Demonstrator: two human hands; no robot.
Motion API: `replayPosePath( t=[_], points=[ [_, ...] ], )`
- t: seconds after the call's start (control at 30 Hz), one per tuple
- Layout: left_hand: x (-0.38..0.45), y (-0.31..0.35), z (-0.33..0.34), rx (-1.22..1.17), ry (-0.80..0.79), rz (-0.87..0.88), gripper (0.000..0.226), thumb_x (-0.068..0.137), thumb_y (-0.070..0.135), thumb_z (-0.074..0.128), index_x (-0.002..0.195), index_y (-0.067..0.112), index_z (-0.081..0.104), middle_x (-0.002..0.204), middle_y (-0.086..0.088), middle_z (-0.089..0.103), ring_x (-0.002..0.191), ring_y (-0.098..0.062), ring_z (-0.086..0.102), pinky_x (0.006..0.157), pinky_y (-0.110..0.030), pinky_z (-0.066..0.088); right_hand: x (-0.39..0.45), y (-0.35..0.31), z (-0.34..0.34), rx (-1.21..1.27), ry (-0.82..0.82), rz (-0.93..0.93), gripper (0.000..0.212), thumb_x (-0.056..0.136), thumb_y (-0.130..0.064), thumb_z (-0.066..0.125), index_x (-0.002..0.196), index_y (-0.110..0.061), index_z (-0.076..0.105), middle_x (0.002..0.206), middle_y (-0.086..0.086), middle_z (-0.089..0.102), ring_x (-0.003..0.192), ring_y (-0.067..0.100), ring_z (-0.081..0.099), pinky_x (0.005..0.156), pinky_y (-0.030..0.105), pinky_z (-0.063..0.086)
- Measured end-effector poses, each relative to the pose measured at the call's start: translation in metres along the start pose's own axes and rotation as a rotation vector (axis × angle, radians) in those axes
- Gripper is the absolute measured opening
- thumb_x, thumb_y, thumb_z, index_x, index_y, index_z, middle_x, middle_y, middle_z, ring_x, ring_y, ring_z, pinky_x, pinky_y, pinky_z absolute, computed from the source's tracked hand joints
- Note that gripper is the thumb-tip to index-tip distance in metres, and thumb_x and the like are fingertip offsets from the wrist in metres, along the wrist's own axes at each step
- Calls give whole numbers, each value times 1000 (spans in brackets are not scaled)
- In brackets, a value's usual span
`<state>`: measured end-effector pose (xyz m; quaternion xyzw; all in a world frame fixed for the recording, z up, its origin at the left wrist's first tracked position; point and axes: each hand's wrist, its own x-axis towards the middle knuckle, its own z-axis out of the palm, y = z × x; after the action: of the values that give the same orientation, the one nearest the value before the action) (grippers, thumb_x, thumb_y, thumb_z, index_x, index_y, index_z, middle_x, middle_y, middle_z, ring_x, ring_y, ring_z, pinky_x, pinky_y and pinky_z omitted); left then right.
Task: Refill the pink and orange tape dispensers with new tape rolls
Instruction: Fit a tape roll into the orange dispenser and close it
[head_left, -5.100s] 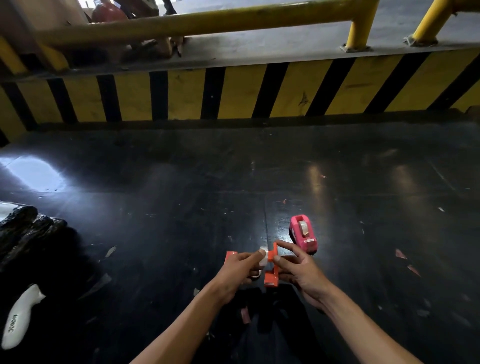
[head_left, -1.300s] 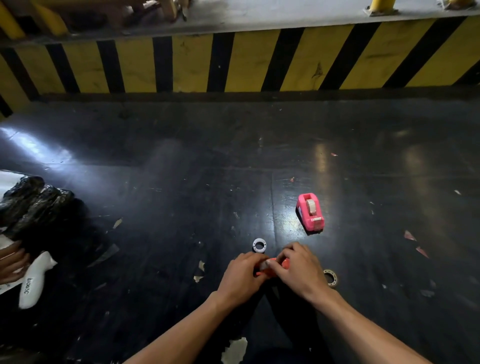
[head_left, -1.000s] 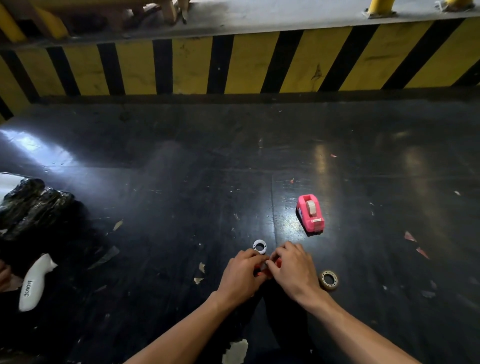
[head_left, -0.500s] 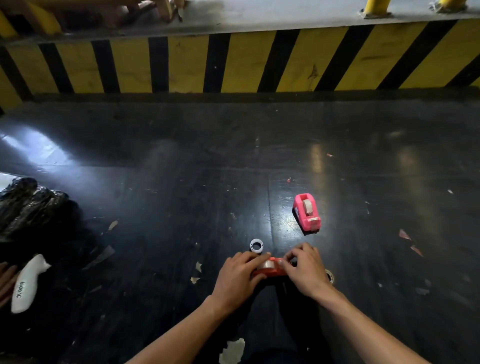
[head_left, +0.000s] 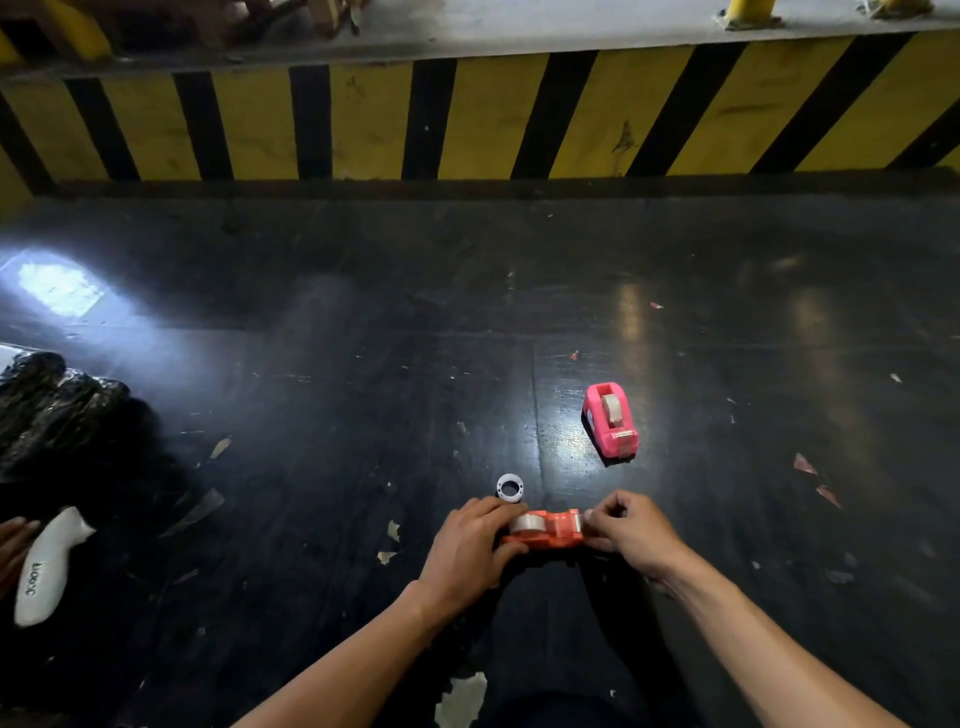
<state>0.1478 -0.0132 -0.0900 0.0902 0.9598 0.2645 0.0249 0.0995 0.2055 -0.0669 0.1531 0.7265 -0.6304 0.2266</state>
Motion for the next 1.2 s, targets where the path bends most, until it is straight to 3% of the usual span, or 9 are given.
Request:
replayPosePath(
  t=[0.23,0.43,0.57,0.67,0.77,0.87,0.93,1.03,1.2],
  points=[
    [0,0,1,-27,15,-6,48,86,37,70,132,27,60,127,10,65,107,-13,57,96,-32,48,6,12,7,-28,68,34,22,87,3,63,67,-3,56,68,12,57,60,22,61,46,17,53],
    [-1,1,1,-39,18,-12,49,86,36,71,133,27,59,128,10,64,110,-13,56,99,-33,47,4,15,15,-207,152,23,18,79,5,63,77,-13,65,69,6,67,61,18,62,63,30,54],
    [-1,2,-1,-67,-2,-37,54,86,34,70,138,27,55,132,8,62,118,-13,55,103,-34,46,2,2,10,-493,133,-63,18,84,-2,55,89,-18,59,76,-3,61,75,20,62,69,32,49],
    [-6,2,-4,-138,-85,-63,67,89,24,61,151,27,36,141,7,53,127,-11,50,111,-29,40,2,-9,6,-523,145,-160,28,84,5,46,103,-12,60,99,7,63,92,24,61,75,30,45],
    [-15,-1,-9,-289,-145,-66,81,81,3,50,154,25,24,148,7,39,129,-8,46,113,-24,36,-6,-18,11,-527,6,-341,35,85,-3,55,119,-14,58,117,6,60,109,18,57,91,26,43],
    [-18,-15,-9,-283,-13,-113,73,76,-3,47,146,17,38,141,0,45,125,-11,49,112,-34,41,-10,-16,24,-829,-213,-456,59,81,-34,68,135,-22,47,133,0,53,124,17,48,107,34,38],
    [-16,-26,-5,-194,109,-169,66,79,1,49,144,12,41,144,-4,47,130,-18,47,114,-41,39,-9,-9,32,-1091,-251,-477,71,77,-45,67,140,-28,39,137,-2,49,129,20,43,106,39,37],
    [-12,-39,0,-36,113,-263,64,96,18,50,155,12,25,162,-5,28,151,-22,21,125,-39,18,-7,-6,38,-1297,-251,-477,63,79,-38,62,137,-29,40,130,-1,50,125,23,44,101,40,37],
    [-13,-45,15,222,14,-287,67,97,43,13,158,15,11,167,-8,3,154,-21,-6,126,-43,1,9,-32,27,-904,-277,-285,46,72,-29,74,114,-18,58,105,2,63,97,20,60,78,28,45]
  ],
)
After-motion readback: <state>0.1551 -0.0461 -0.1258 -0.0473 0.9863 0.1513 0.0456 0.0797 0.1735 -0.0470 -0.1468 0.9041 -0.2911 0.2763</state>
